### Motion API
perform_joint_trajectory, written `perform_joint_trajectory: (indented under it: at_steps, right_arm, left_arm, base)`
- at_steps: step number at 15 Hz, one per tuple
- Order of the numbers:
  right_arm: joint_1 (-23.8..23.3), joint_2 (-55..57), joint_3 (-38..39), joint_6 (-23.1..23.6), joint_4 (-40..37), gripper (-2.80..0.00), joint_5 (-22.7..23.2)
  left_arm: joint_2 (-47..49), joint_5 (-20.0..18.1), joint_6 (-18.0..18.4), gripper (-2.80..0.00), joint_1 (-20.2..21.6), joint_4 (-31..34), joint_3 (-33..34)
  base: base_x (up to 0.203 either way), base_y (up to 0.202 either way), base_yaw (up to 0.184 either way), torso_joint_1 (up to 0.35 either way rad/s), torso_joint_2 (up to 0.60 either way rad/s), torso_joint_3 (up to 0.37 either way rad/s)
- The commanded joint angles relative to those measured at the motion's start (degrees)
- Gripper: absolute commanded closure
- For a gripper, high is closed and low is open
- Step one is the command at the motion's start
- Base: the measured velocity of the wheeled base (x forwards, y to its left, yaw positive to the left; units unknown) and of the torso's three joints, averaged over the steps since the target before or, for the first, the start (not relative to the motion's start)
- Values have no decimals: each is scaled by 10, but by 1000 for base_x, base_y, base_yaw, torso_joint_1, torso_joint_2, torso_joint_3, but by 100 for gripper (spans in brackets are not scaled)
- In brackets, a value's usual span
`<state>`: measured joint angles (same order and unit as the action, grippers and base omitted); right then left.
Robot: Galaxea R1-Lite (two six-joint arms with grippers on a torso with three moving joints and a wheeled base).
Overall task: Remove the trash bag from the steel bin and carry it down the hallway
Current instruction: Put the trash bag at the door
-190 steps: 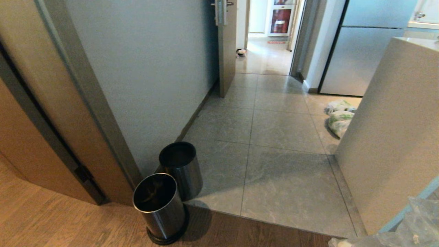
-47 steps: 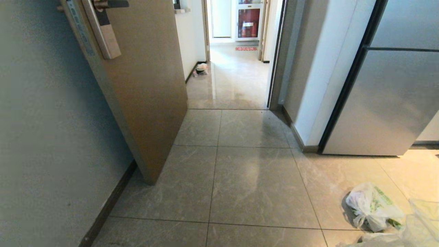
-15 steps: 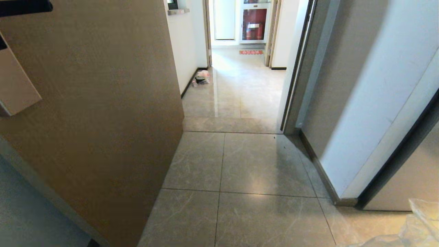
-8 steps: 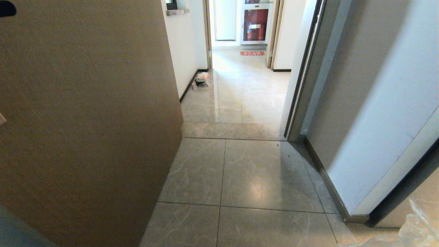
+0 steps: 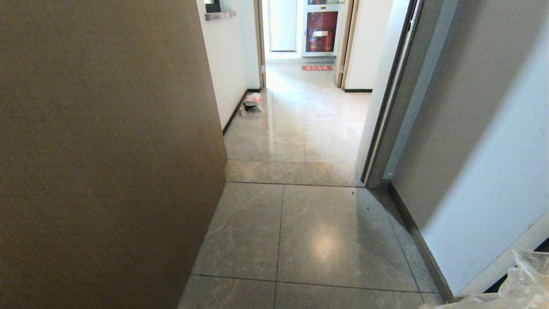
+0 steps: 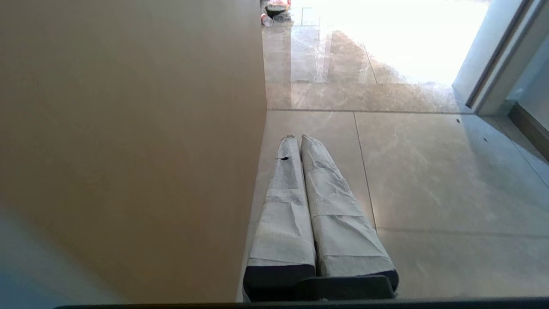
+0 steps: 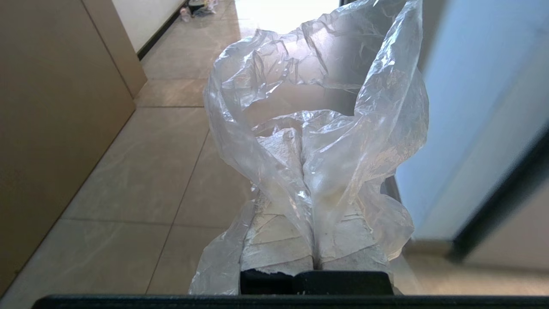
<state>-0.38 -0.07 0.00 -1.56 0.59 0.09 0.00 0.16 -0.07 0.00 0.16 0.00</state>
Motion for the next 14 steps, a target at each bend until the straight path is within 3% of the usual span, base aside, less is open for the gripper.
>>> perform_joint_trajectory:
  at_steps: [1,14]
  right_arm:
    - [0,0,1,0,0,0,0]
    - [-1,0,1,0,0,0,0]
  left_arm:
    - [0,0,0,0,0,0,0]
    - [0,0,0,0,0,0,0]
  base:
    - [195,0,2,0,-2,0]
    - [193,0,2,3,2,3]
